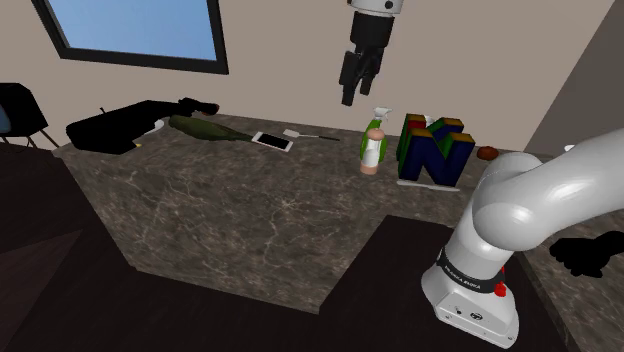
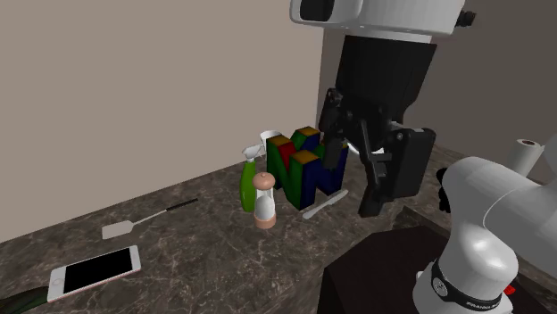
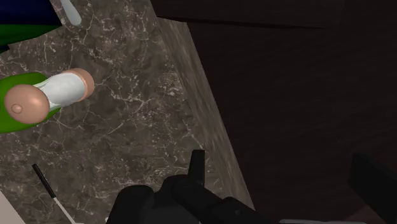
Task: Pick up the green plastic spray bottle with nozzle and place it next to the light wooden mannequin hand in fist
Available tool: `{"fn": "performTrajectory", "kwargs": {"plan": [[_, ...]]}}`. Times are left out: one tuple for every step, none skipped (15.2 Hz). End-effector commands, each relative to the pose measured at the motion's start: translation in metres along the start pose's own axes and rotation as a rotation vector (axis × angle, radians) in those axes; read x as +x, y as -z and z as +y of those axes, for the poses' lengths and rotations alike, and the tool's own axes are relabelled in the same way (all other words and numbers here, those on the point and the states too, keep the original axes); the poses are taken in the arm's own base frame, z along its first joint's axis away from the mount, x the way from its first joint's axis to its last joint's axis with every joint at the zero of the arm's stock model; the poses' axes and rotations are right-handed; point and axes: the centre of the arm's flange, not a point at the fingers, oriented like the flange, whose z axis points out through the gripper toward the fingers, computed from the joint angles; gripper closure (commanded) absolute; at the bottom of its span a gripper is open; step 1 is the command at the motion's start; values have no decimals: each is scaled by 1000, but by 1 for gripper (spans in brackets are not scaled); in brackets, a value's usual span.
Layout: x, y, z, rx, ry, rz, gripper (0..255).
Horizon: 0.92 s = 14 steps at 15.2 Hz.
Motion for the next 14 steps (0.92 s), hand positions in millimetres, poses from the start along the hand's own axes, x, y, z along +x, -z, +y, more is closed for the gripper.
{"fn": "performTrajectory", "kwargs": {"plan": [[0, 0, 0, 0, 0, 0, 0], [-5, -6, 12, 3, 9, 9, 0], [-9, -12, 23, 5, 17, 19, 0], [-13, -19, 35, 8, 26, 28, 0], [-18, -25, 47, 10, 35, 38, 0], [-22, -31, 59, 13, 43, 47, 0], [-25, -38, 70, 15, 52, 57, 0], [-29, -44, 82, 18, 61, 66, 0], [-33, -51, 94, 21, 69, 76, 0], [-36, -57, 106, 23, 78, 85, 0], [-39, -64, 118, 26, 87, 95, 0], [-42, -71, 130, 28, 95, 104, 0], [-45, -78, 141, 31, 104, 114, 0], [-48, -85, 153, 34, 113, 123, 0]]}}
